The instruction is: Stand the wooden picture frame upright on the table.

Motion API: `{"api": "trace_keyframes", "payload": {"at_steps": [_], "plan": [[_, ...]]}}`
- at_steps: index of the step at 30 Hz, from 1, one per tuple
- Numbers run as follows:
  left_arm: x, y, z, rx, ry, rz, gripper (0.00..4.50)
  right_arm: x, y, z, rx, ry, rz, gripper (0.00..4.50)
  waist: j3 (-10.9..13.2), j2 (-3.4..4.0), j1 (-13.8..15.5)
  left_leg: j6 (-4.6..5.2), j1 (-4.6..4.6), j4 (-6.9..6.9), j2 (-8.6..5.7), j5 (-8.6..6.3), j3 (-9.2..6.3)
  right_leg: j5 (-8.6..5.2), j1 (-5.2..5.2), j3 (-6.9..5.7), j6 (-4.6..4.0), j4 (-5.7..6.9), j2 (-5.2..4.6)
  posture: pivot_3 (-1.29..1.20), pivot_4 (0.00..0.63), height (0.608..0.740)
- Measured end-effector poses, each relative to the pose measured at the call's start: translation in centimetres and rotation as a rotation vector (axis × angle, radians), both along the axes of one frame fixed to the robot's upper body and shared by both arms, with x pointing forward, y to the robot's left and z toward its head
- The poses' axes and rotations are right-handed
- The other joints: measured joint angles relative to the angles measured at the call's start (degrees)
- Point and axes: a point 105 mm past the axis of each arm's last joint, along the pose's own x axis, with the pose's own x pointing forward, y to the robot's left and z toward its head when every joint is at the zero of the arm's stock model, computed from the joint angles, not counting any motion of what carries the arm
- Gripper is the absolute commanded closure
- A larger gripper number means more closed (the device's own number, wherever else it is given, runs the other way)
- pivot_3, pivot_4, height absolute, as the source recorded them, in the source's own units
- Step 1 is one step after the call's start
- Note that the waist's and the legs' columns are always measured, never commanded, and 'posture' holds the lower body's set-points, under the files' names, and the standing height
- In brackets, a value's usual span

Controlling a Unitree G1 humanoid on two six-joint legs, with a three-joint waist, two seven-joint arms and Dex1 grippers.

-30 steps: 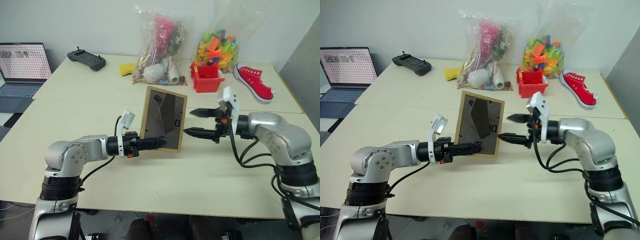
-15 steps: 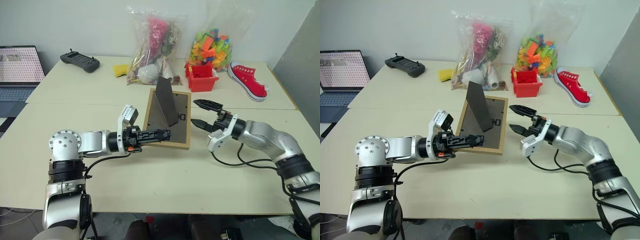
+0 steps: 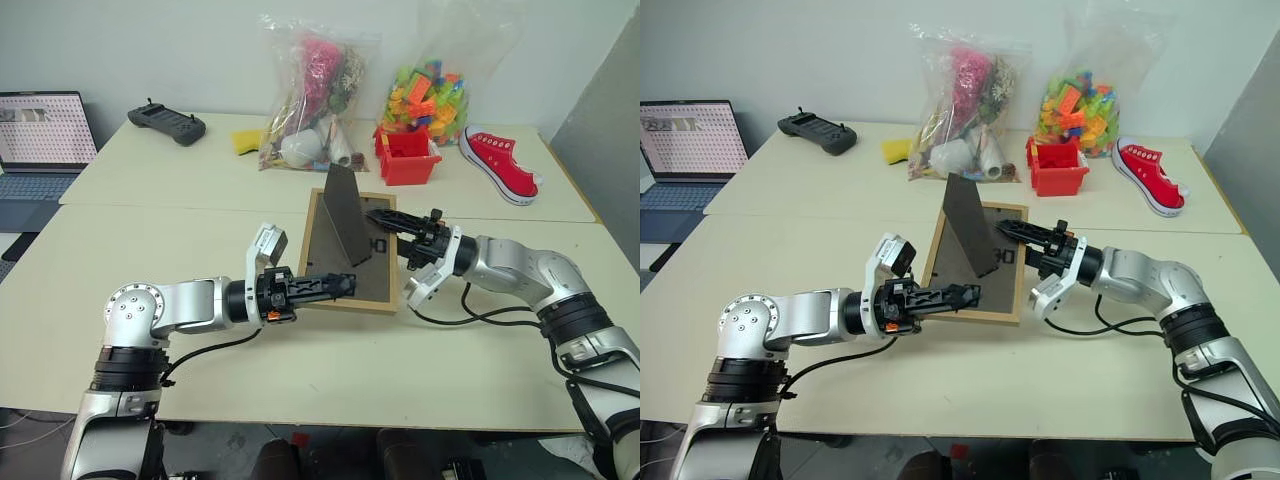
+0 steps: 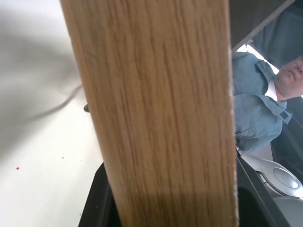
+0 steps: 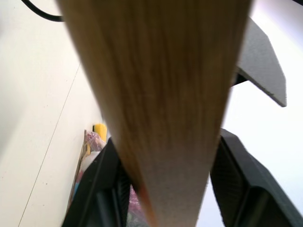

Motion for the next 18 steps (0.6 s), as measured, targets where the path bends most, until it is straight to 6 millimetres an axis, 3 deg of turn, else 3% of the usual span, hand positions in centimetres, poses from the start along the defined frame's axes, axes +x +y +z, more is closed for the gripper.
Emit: {"api": "trace_keyframes", "payload": {"at_steps": [3, 4, 12, 18], "plan": [[-0.2, -0.1, 0.1, -0.006, -0.006, -0.002, 3.18, -0.1, 0.0, 0.0, -0.010, -0.001, 0.005, 3.16, 0.0, 0.00, 0.0, 0.00, 0.01, 0.00, 0.00, 0.00, 0.00, 0.00, 0.01, 0.00, 0.00, -0.01, 0.01, 0.00, 0.150, 0.740], [-0.3, -0.1, 0.1, -0.005, -0.009, 0.000, 2.51, -0.1, 0.0, 0.0, -0.011, -0.001, 0.009, 3.16, 0.0, 0.00, 0.0, 0.00, 0.01, 0.00, 0.00, 0.00, 0.00, 0.00, 0.01, 0.01, 0.00, -0.01, 0.01, 0.00, 0.150, 0.740], [-0.2, 1.1, 0.3, 0.031, -0.039, 0.055, 1.07, 0.6, -0.5, 0.3, -0.006, 0.019, 0.003, 3.19, 0.0, 0.00, -0.1, 0.01, 0.02, -0.01, 0.00, 0.00, -0.01, 0.00, 0.01, -0.01, -0.01, 0.00, 0.02, 0.00, 0.150, 0.740], [1.0, 4.8, 0.6, 0.121, -0.102, 0.236, 0.02, 1.6, -2.4, -0.3, 0.020, 0.095, -0.045, 3.19, 0.0, 0.00, -0.3, 0.02, 0.02, -0.01, 0.00, -0.01, 0.02, -0.01, 0.01, 0.01, -0.02, -0.02, 0.02, 0.00, 0.150, 0.740]]}}
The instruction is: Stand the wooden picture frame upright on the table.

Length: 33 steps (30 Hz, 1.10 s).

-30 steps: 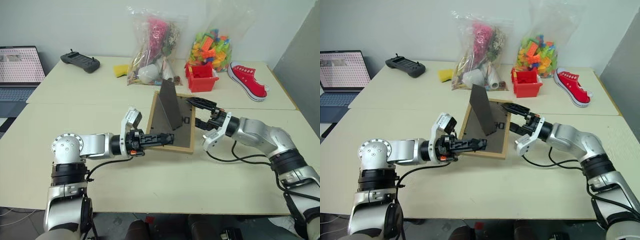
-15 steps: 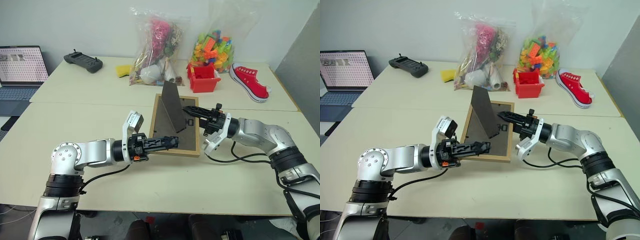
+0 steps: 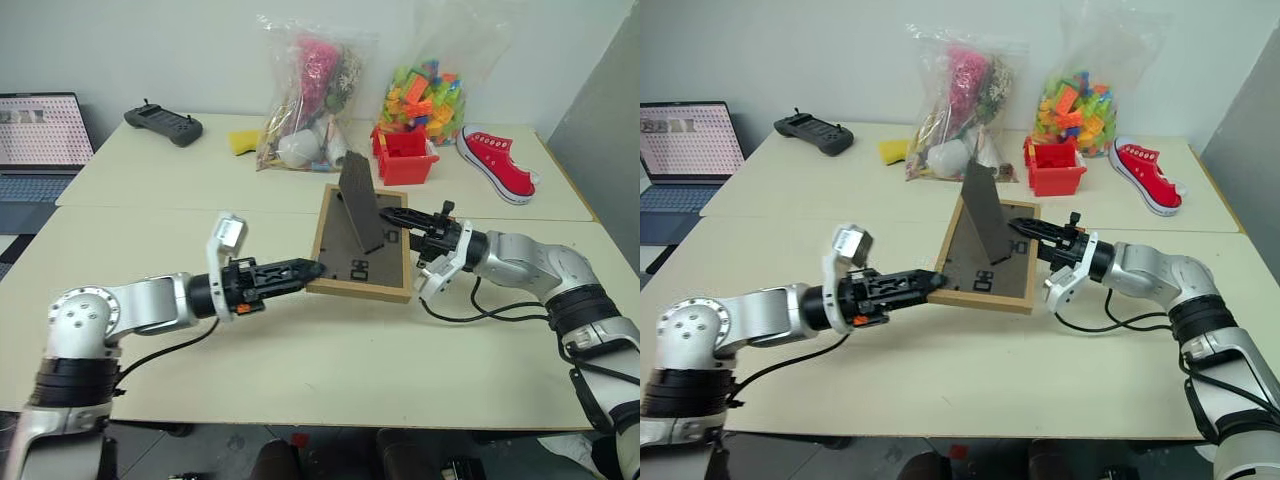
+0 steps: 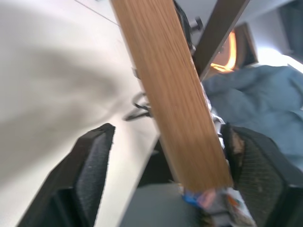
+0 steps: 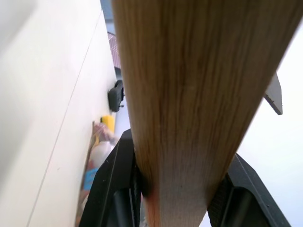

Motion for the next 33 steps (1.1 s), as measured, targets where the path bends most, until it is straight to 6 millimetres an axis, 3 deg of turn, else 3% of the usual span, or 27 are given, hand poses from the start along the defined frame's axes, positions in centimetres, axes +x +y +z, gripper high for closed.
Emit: {"api": "trace_keyframes", "payload": {"at_steps": [4, 7, 10, 11, 14, 17, 22, 24, 33], "plan": [[0.3, 1.7, -0.4, 0.092, -0.062, 0.107, 0.00, 1.2, -0.5, -0.2, 0.079, 0.122, -0.043, 3.19, 0.0, 0.00, -0.2, 0.00, 0.00, -0.01, 0.02, 0.00, 0.01, 0.00, 0.00, 0.00, 0.00, 0.00, 0.01, 0.00, 0.150, 0.740], [1.1, 3.4, -0.6, 0.246, -0.166, 0.241, 0.00, 2.6, 0.2, -0.4, 0.163, 0.338, -0.078, 3.19, 0.0, -0.01, -0.4, 0.00, 0.06, -0.02, 0.11, 0.00, 0.00, 0.01, 0.07, -0.02, -0.01, -0.01, 0.06, 0.00, 0.150, 0.740], [2.2, 4.6, -0.1, 0.377, -0.313, 0.372, 0.00, 4.0, 1.8, -2.3, 0.270, 0.747, -0.102, 3.19, 0.0, 0.00, -0.3, -0.02, 0.06, -0.01, 0.22, 0.01, -0.01, 0.01, 0.09, -0.09, -0.02, 0.02, 0.07, 0.00, 0.150, 0.740], [2.3, 5.1, -0.1, 0.467, -0.391, 0.413, 0.00, 4.0, 2.7, -3.5, 0.330, 1.011, -0.070, 3.19, 0.0, 0.01, -0.2, -0.02, 0.05, -0.01, 0.23, 0.01, 0.01, 0.01, 0.09, -0.09, -0.02, 0.01, 0.08, 0.00, 0.150, 0.740], [2.3, 4.9, 0.1, 0.573, -0.530, 0.428, 0.00, 2.8, 4.5, -5.4, 0.370, 1.438, 0.039, 3.19, 0.1, 0.15, 0.3, -0.02, 0.00, -0.01, 0.18, 0.01, 0.06, 0.01, 0.03, -0.07, -0.03, 0.00, 0.06, 0.00, 0.150, 0.740], [2.0, 3.9, 0.0, 0.605, -0.608, 0.392, 0.00, 2.0, 6.0, -5.8, 0.368, 1.663, 0.126, 3.19, 0.1, 0.14, 0.8, 0.04, 0.01, -0.01, 0.12, -0.03, 0.08, 0.01, 0.03, -0.05, -0.03, -0.02, 0.07, 0.00, 0.150, 0.740], [1.5, 3.4, -1.6, 0.633, -0.612, 0.332, 0.00, 1.7, 7.0, -7.6, 0.336, 1.841, 0.120, 3.19, 0.1, 0.14, 1.1, 0.28, -0.01, -0.02, 0.10, -0.16, 0.08, 0.01, 0.00, -0.05, -0.02, -0.07, 0.10, 0.00, 0.150, 0.740], [1.4, 3.6, -1.9, 0.646, -0.614, 0.320, 0.00, 1.9, 6.8, -8.1, 0.354, 1.873, 0.114, 2.49, 0.1, 0.14, 1.2, 0.28, -0.05, -0.03, 0.10, -0.16, 0.09, 0.01, -0.05, -0.03, -0.02, -0.08, 0.10, 0.00, 0.150, 0.740], [1.6, 4.1, -2.8, 0.671, -0.605, 0.299, 0.00, 1.5, 4.9, -9.0, 0.342, 1.833, 0.055, 0.52, 0.1, 0.13, 1.2, 0.29, -0.06, -0.05, 0.11, -0.17, 0.08, 0.01, -0.04, -0.04, -0.02, -0.09, 0.11, 0.00, 0.150, 0.740]]}}
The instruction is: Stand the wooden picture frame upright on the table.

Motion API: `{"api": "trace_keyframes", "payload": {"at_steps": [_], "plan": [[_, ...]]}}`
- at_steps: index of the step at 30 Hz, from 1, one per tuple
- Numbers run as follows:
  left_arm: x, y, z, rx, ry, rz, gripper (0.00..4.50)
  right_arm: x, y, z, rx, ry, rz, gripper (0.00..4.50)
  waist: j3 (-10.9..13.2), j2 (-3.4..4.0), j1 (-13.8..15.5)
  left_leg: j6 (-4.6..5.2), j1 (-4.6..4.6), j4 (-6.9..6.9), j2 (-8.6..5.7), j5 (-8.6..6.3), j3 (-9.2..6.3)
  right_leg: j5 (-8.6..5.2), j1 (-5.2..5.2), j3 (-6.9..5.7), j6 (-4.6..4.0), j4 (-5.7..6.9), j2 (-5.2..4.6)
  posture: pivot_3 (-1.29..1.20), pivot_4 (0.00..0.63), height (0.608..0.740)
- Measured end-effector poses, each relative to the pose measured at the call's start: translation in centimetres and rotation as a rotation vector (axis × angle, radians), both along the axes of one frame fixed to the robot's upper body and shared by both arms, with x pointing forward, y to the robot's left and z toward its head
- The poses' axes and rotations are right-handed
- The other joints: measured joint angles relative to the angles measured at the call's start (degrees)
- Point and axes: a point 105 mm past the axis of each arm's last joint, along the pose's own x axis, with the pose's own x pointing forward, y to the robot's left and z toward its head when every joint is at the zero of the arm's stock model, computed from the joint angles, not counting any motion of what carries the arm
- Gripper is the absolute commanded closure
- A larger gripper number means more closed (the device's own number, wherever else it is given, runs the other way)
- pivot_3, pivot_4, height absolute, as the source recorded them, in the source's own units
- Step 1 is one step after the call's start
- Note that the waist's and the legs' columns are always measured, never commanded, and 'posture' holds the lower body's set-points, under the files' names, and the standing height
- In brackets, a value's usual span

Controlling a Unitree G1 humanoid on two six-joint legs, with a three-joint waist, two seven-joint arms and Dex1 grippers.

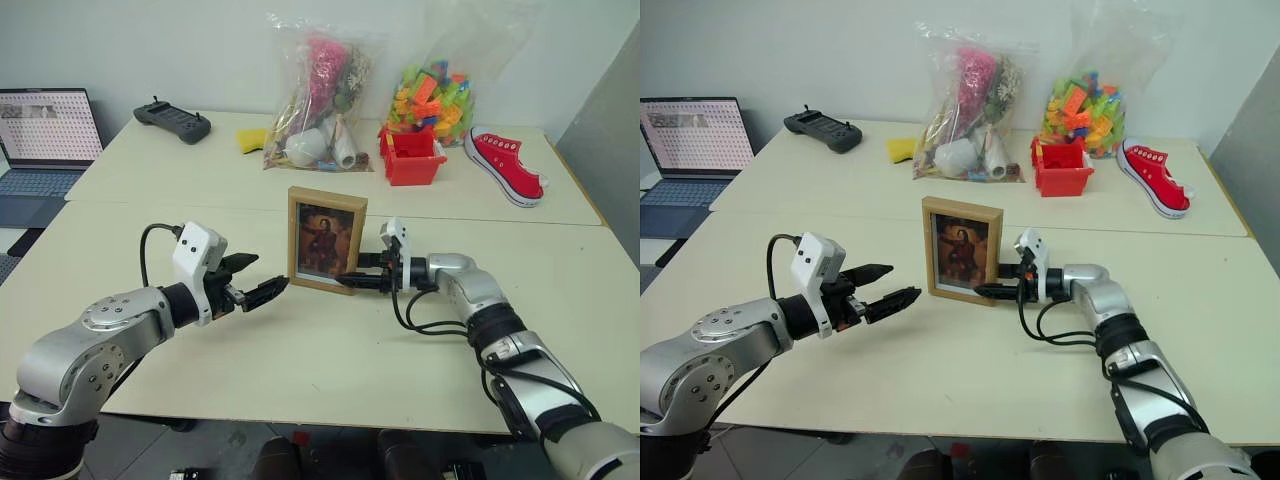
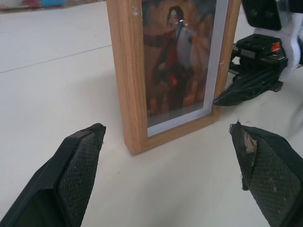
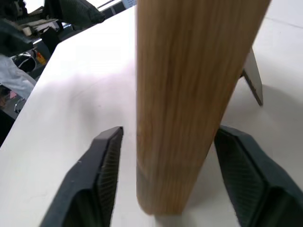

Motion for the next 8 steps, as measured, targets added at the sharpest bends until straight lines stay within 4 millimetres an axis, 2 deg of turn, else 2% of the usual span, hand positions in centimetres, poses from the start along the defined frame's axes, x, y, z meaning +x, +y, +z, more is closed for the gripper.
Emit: {"api": "trace_keyframes", "payload": {"at_steps": [2, 6, 8], "plan": [[0.3, 0.2, 0.2, 0.004, 0.000, -0.012, 0.00, -0.6, -1.8, -0.2, -0.036, -0.042, -0.019, 0.04, 0.0, 0.00, 0.4, 0.00, -0.05, 0.01, -0.02, 0.00, -0.05, 0.00, 0.00, -0.07, 0.01, -0.03, -0.01, 0.00, 0.150, 0.740], [1.0, 1.5, 0.2, 0.033, 0.010, 0.006, 0.00, -0.6, -5.5, 0.7, -0.111, -0.118, -0.104, 0.04, 0.0, 0.01, 0.2, 0.01, -0.02, 0.00, -0.01, 0.00, -0.02, 0.00, 0.01, -0.02, 0.01, -0.05, 0.01, 0.00, 0.150, 0.740], [1.8, 2.5, 0.9, 0.055, 0.000, 0.005, 0.00, -1.6, -7.5, 2.5, -0.143, -0.166, -0.135, 0.04, 0.0, 0.03, 0.2, 0.01, -0.04, -0.02, 0.01, -0.01, -0.06, -0.01, -0.02, -0.05, 0.01, -0.04, 0.06, 0.00, 0.150, 0.740]]}}
